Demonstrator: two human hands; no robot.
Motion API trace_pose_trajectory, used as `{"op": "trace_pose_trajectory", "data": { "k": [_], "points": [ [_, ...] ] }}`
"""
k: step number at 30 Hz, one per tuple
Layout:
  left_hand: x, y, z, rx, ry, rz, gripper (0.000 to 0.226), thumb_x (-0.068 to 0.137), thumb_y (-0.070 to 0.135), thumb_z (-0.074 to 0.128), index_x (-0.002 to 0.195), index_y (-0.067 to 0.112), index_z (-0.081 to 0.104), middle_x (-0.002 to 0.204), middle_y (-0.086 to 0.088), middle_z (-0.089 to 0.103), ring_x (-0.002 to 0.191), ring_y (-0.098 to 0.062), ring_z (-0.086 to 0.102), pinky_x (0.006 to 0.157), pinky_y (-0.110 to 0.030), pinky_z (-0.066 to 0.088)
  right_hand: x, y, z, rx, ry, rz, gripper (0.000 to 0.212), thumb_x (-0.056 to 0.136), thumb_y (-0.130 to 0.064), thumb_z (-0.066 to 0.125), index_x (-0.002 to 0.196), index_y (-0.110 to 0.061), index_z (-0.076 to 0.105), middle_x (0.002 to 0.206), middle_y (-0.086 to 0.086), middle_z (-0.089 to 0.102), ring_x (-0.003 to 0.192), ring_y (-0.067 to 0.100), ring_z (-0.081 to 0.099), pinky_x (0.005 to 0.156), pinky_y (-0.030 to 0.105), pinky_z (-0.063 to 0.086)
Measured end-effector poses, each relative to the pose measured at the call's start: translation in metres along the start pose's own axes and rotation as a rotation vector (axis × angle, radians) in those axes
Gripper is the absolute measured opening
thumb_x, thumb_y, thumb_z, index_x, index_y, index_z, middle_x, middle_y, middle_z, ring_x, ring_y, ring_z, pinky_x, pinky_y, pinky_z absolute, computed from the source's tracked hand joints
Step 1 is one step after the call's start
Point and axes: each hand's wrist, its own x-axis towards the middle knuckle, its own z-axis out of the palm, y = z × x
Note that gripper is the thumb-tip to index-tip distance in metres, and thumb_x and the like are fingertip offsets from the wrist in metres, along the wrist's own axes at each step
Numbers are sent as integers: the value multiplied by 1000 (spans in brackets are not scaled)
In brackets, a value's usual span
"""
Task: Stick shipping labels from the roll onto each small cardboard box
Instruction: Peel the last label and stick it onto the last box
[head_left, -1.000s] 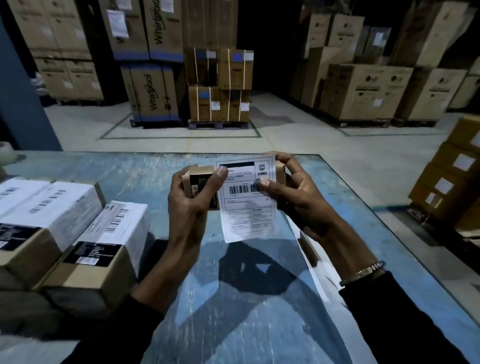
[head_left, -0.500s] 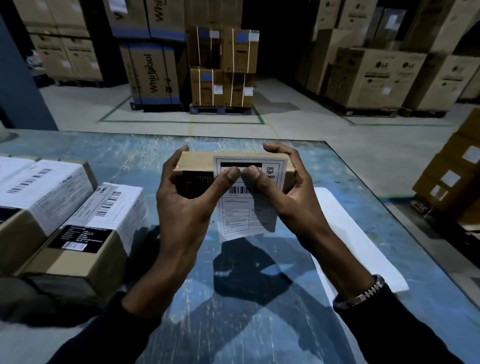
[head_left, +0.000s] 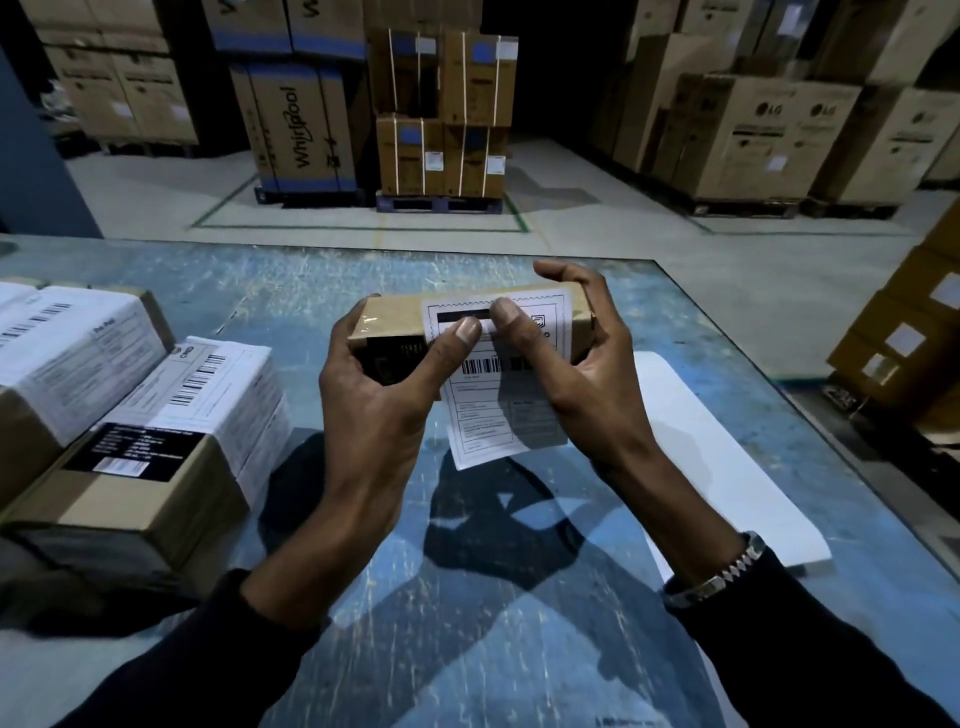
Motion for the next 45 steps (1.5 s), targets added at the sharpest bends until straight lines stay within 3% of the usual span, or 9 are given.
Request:
{"op": "trace_pose_trajectory", "data": {
  "k": [5, 14, 19, 25, 29, 34, 37, 40, 45],
  "points": [
    [-7, -1, 4, -51, 98, -32, 84, 70, 52, 94, 135, 13, 59, 116, -4, 78, 109, -20, 76, 100, -53, 61, -5, 1, 6, -7, -13, -37, 61, 89, -49, 77, 137, -19, 55, 93, -10, 71, 90, 9, 75, 75, 23, 58],
    [-10, -1, 4, -104, 154, -25, 73, 66, 37, 97, 126, 24, 59, 111, -3, 77, 105, -21, 77, 96, -48, 63, -15, 6, 18, 39, 69, -33, 53, 87, -45, 79, 128, -18, 58, 91, -19, 72, 84, 5, 73, 70, 21, 56],
    [-12, -2, 6, -109, 186, -17, 82, 61, 39, 95, 132, 22, 58, 110, -1, 76, 102, -17, 76, 91, -39, 63, -16, 12, 20, 73, 95, 24, 36, 93, -30, 82, 119, -17, 61, 89, -5, 75, 79, 9, 74, 65, 22, 56],
    [-7, -9, 3, -102, 219, -82, 64, 71, 33, 93, 125, 26, 60, 111, -1, 76, 98, -16, 77, 90, -42, 65, -13, 18, 20, 37, 43, 62, 16, 103, -33, 64, 114, -22, 62, 81, -11, 73, 74, 3, 70, 59, 15, 47],
    [4, -14, -1, -103, 295, -78, 33, 92, 20, 81, 121, 27, 65, 103, 2, 78, 98, -15, 78, 83, -34, 64, -12, 18, 21, 21, -15, 93, 33, 100, -42, 39, 120, -25, 60, 81, -21, 67, 76, -5, 61, 65, 12, 44],
    [8, -16, -5, -57, 285, -42, 14, 102, 24, 70, 116, 26, 71, 92, 13, 78, 89, -4, 73, 82, -31, 58, -12, 16, 20, 98, -46, 184, 49, 99, -58, 28, 124, -30, 61, 100, -1, 75, 87, 6, 70, 78, 30, 53],
    [4, -18, -5, -11, 239, -26, 48, 89, 47, 84, 126, 24, 65, 105, 6, 79, 97, -10, 76, 91, -43, 63, -16, 13, 21, 79, -26, 142, 46, 97, -65, 49, 121, -27, 60, 97, -12, 76, 86, 3, 71, 75, 22, 55],
    [2, -18, -3, 96, 181, -27, 86, 61, 66, 90, 130, 27, 56, 111, 7, 74, 98, -4, 74, 91, -40, 64, -19, 17, 21, 75, 24, 117, 43, 94, -46, 79, 125, -24, 59, 100, -7, 75, 86, 3, 72, 70, 17, 54],
    [5, -20, -5, 82, 164, -93, 82, 54, 61, 93, 123, 33, 57, 113, 4, 75, 100, -12, 76, 92, -49, 64, -18, 22, 24, 43, 74, 96, 33, 96, -28, 80, 122, -22, 60, 97, -3, 73, 78, 1, 71, 64, 17, 52]
  ]
}}
